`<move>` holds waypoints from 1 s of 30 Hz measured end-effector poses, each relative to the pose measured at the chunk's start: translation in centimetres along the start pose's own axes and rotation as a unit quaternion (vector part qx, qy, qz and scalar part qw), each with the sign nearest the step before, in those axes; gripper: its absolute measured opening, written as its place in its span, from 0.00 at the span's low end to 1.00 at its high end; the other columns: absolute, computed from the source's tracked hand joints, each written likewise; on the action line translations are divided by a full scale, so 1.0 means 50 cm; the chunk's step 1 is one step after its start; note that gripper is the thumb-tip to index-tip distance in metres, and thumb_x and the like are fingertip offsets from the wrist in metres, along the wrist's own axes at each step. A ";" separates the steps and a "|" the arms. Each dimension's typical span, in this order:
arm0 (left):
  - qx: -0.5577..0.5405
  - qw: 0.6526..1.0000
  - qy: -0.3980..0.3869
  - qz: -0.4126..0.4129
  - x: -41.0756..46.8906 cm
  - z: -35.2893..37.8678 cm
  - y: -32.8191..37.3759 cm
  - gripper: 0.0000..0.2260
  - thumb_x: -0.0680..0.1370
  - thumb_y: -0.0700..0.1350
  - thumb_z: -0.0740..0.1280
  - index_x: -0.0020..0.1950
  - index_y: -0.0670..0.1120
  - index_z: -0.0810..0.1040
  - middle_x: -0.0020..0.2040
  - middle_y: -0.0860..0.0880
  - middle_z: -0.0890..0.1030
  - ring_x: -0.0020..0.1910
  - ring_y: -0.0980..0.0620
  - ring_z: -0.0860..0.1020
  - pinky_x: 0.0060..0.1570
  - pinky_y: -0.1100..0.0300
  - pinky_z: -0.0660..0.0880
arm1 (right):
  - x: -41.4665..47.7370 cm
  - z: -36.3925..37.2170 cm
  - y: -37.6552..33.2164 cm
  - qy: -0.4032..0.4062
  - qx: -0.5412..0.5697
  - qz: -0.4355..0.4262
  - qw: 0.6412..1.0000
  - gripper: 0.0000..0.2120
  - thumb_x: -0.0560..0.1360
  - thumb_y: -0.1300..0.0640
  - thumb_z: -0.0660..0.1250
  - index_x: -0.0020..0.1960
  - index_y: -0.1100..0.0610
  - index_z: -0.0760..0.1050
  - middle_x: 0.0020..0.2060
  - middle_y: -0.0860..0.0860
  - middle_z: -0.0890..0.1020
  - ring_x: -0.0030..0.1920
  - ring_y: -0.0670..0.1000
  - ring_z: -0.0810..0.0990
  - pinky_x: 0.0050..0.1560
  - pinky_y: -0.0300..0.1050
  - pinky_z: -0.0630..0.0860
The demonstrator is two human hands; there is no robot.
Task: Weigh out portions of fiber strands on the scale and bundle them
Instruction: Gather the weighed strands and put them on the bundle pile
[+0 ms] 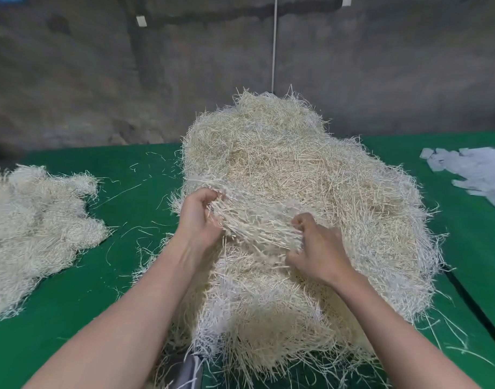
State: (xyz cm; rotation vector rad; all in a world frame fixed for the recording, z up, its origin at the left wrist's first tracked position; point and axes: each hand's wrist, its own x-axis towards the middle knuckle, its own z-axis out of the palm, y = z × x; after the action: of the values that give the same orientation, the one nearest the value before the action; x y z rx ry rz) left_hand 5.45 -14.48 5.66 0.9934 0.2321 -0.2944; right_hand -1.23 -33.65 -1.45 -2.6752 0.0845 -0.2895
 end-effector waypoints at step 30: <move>0.139 0.984 -0.089 0.064 -0.017 -0.006 0.108 0.04 0.70 0.32 0.64 0.40 0.40 0.74 0.53 0.44 0.77 0.37 0.54 0.75 0.41 0.55 0.77 | 0.032 0.055 -0.071 -0.163 -0.026 -0.057 0.985 0.16 0.75 0.62 0.60 0.37 0.42 0.67 0.35 0.40 0.70 0.42 0.45 0.72 0.67 0.55 0.67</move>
State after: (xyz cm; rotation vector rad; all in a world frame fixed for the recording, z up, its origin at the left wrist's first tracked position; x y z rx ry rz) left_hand 6.53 -11.36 10.00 1.2446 -0.0375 -0.3017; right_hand 0.95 -29.48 -2.02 -2.7442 -0.1634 0.1196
